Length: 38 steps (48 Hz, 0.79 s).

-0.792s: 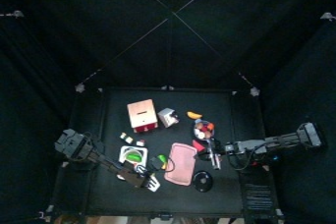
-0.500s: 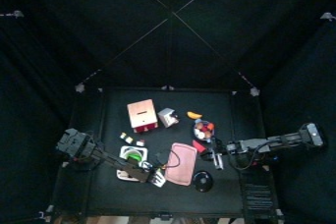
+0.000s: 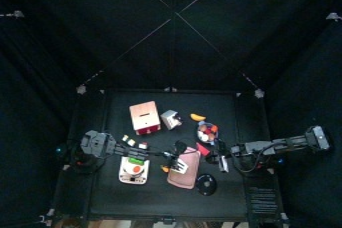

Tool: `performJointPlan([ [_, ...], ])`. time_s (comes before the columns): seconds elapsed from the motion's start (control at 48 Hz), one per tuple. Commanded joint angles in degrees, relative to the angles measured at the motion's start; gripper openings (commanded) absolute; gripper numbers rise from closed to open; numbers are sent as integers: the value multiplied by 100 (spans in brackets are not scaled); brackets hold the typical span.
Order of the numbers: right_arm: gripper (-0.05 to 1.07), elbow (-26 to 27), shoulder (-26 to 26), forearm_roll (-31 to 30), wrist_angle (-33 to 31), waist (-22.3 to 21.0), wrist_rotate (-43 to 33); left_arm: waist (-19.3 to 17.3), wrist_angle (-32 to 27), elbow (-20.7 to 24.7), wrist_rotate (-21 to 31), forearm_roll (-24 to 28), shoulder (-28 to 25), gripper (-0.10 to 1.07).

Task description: Place starfruit on plate

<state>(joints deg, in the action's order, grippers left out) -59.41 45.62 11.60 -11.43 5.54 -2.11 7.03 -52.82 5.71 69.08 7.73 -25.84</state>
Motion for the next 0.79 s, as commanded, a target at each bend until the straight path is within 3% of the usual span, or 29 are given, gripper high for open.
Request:
performJointPlan([
  [0.0, 4, 79, 0, 18, -70, -9, 18, -97, 18, 431, -9, -149, -35, 72],
  [0.292, 4, 70, 0, 18, -229, -18, 9, -149, -53, 659, -35, -281, -343, 75],
  [0.646, 4, 123, -9, 18, -237, -18, 18, -149, -53, 598, -53, -211, -343, 97],
  [0.771, 4, 123, -9, 26, -272, -9, 9, -149, -53, 580, -53, -211, -316, 98],
])
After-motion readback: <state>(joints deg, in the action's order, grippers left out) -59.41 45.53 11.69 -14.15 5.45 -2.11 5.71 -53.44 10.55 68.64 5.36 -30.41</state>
